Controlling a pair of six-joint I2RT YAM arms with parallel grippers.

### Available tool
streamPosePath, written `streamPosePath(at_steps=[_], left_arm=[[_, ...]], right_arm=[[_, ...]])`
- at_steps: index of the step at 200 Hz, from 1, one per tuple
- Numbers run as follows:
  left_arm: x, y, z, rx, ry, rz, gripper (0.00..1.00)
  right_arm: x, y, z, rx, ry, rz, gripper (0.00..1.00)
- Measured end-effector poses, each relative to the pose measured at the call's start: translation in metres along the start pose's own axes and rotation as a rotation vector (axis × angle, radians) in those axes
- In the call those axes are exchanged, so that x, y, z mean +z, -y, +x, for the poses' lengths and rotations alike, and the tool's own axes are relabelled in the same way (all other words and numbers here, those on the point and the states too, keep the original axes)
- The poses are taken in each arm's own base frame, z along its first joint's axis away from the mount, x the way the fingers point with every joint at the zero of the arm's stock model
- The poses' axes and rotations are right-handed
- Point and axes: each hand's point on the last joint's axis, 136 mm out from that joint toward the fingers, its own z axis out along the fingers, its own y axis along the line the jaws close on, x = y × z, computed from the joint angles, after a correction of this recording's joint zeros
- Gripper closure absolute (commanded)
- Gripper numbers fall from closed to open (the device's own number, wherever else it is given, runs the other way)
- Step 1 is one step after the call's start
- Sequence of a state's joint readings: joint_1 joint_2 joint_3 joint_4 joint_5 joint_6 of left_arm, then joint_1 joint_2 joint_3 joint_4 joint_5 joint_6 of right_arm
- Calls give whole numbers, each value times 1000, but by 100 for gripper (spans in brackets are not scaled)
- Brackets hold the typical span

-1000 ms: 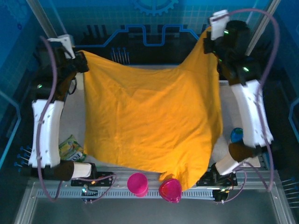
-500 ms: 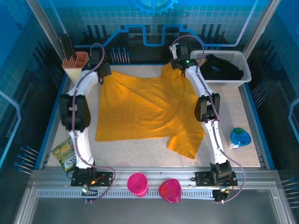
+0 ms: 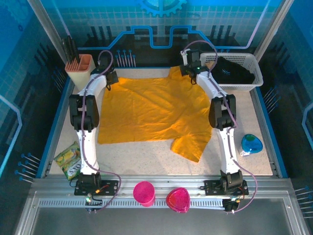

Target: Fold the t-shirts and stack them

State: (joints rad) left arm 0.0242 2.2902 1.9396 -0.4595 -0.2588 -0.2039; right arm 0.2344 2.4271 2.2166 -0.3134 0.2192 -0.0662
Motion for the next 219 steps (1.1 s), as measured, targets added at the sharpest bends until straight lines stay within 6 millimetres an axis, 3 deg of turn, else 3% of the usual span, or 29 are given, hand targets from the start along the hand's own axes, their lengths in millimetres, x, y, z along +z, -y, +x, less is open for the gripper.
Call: streamPosePath(at_steps=[36,63,102,141,185,219], left_arm=[[-13,-20,9,-12,-7,-18,100],[-24,-32,11,-3,0,-26,100],[-36,-40,12,1,14,-29,100],[-49,-45,25,5,5,-23,100],[-72,-50,44,4,0,-4,100],[-80,-52,61,-7,-16,10,100]], right_arm=[[-51,3,-4,45,36,-18,100],[-79,3,3,79,55,-30,100],[-101,-1,40,117,21,-43,100],[-129,-3,77,139,-14,-46,100],[-169,0,92,169,17,-44,100],[-184,-1,111,197,16,-44,100]])
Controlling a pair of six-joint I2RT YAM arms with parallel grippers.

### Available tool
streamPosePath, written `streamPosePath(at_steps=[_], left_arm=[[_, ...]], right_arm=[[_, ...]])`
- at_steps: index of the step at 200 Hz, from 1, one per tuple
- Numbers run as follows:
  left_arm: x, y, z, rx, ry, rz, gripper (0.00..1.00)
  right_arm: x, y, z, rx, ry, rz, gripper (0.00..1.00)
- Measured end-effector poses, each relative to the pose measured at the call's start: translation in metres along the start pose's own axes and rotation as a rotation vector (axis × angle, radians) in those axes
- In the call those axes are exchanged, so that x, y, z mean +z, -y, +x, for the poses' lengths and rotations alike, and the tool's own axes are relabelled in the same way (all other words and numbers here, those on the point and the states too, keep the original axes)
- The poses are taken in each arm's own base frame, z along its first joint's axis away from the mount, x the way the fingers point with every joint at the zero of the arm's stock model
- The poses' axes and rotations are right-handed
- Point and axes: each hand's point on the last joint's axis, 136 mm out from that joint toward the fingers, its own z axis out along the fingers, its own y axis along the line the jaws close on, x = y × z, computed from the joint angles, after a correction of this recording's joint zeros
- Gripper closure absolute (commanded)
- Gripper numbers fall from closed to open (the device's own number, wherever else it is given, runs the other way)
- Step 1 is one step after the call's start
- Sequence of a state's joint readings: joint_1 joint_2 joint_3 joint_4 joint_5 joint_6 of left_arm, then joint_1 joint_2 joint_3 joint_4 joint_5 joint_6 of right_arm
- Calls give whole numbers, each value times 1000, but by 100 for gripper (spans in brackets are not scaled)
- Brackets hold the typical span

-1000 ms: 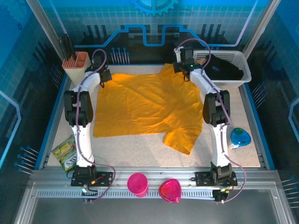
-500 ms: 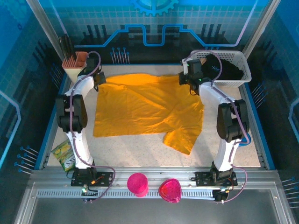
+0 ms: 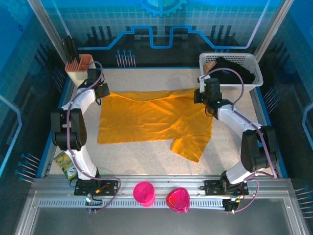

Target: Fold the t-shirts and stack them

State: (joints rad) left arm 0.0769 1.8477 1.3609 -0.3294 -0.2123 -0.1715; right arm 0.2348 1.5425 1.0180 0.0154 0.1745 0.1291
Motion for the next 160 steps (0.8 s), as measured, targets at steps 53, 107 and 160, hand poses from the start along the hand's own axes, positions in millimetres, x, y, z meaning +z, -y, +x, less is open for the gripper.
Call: streamPosePath(at_steps=[53,107,160], left_arm=[[10,-9,44,-35,-89,-17,76],[-15,-20,63,-87,-79,-32,25],[-68,-20,29,-116,68,1,13]], right_arm=[[-2,2,45,51,-94,5,100],[-8,-21,117,147,-302,-73,66],[-35,-52,192,197,-553,-168,44]])
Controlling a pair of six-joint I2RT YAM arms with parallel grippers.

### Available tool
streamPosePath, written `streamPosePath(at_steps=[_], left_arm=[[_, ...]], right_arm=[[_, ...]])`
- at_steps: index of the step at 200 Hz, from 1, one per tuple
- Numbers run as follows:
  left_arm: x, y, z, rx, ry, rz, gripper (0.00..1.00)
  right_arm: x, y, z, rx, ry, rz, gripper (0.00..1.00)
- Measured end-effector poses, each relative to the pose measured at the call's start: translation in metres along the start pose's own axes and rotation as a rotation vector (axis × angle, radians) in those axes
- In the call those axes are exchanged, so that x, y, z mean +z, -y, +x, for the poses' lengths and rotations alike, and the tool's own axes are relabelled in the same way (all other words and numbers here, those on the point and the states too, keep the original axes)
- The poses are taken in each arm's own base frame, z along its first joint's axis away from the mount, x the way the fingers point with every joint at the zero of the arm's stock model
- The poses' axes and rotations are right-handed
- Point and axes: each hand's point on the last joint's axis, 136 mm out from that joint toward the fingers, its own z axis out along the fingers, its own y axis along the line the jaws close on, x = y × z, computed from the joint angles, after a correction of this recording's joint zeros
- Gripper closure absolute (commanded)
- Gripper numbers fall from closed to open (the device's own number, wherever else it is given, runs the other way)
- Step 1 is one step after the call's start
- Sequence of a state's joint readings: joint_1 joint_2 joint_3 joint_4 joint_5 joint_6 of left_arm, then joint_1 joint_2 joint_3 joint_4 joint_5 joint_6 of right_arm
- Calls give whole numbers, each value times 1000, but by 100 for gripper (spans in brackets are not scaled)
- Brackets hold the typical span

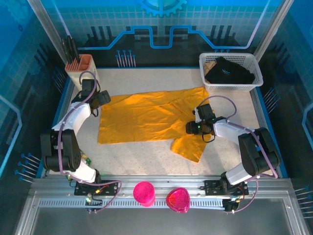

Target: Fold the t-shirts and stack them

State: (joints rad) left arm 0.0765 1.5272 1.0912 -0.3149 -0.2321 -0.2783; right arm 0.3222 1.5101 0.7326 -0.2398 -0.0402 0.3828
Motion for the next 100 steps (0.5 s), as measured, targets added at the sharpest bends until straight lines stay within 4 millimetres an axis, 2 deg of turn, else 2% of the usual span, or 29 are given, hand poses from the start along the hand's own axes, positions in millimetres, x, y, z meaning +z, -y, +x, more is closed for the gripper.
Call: streamPosePath(at_steps=[16,27,41,64,77,100], left_arm=[[-9,-1,-2,0,5,2,15],[-13,-2,0,1,-2,-1,16],[-18,-3,3,2,-14,-4,17],[-28,-5,5,1,-22,-5,18],[-35,-5,5,-3,-20,0,19],[-45,-4,4,-5,-29,10,19]], right_arm=[[-9,-1,-2,-4,-14,10,43],[-18,-6,-15,-19,2,6,44],[-31,-18,-47,-55,55,-5,48],[-45,-42,-115,-133,157,-27,52],[-38,-51,-149,-181,186,-28,55],[-2,-57,-182,-251,160,-19,57]])
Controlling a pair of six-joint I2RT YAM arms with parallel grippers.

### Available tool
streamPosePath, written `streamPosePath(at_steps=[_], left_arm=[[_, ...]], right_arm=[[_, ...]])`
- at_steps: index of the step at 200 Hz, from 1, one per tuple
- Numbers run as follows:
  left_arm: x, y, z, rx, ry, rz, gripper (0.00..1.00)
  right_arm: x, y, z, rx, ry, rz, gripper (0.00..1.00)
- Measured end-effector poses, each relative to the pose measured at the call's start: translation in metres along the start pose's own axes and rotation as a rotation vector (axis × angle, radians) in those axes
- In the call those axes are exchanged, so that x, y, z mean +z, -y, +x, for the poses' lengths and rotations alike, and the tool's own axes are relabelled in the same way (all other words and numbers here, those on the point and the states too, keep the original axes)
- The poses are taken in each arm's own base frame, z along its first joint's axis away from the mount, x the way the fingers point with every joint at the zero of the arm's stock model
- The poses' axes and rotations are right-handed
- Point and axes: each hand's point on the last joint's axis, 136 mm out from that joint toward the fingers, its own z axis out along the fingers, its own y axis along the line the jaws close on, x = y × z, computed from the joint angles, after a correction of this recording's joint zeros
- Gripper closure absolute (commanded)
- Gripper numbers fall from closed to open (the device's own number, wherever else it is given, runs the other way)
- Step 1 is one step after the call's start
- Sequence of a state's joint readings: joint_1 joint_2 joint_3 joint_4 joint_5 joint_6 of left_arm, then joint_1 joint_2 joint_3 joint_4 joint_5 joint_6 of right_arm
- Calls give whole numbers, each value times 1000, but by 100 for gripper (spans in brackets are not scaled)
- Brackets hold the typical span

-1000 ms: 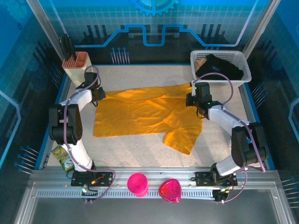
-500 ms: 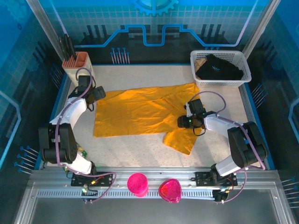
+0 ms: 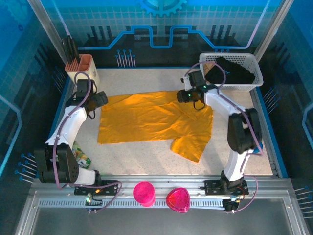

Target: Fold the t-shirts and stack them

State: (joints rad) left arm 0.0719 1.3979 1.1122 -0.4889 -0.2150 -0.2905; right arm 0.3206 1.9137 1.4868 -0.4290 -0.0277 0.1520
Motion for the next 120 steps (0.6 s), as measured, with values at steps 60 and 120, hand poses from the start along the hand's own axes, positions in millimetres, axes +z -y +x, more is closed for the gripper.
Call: streamPosePath(at_steps=[60,120], left_arm=[[-8,5,-3,4,-18,18,21],[-10,8,-3,7,-29,28,21]], right_arm=[[74,26,0,-59,-137,35,59],[76,33,1,-54,-165,27,66]])
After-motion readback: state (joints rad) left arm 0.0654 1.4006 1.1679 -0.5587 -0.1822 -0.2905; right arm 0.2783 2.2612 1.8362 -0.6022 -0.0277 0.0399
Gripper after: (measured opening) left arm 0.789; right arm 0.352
